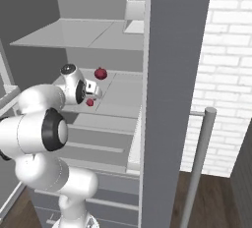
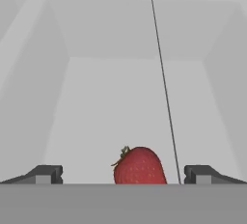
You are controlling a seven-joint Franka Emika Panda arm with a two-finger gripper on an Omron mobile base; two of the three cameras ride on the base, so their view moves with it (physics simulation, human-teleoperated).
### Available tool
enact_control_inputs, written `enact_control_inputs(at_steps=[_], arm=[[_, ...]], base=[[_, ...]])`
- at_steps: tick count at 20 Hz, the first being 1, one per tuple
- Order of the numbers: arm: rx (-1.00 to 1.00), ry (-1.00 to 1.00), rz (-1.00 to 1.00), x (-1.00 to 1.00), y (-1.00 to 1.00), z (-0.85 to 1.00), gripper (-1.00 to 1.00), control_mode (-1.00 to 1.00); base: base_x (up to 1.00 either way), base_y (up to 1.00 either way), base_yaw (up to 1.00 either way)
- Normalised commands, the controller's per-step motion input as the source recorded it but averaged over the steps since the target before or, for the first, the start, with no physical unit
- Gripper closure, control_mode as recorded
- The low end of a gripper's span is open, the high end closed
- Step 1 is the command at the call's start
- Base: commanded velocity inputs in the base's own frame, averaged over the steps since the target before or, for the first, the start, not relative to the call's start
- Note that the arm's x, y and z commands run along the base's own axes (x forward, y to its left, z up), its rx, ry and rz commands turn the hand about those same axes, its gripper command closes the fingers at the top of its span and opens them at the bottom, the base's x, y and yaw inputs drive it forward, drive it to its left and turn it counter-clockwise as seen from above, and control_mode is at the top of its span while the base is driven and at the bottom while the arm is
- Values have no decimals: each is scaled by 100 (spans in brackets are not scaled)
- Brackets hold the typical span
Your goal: Take the strawberry from the fridge and place it on top of the pancake, located on the dining counter.
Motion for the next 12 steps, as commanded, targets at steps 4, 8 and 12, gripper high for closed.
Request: enact_control_inputs(at_steps=[4,8,12], arm=[[0,0,0,-8,-10,-20,-100,-100],[0,0,0,-5,-6,-1,-100,-100],[0,0,0,10,0,0,-100,-100]], base=[[0,0,0],[0,0,0],[0,0,0]])
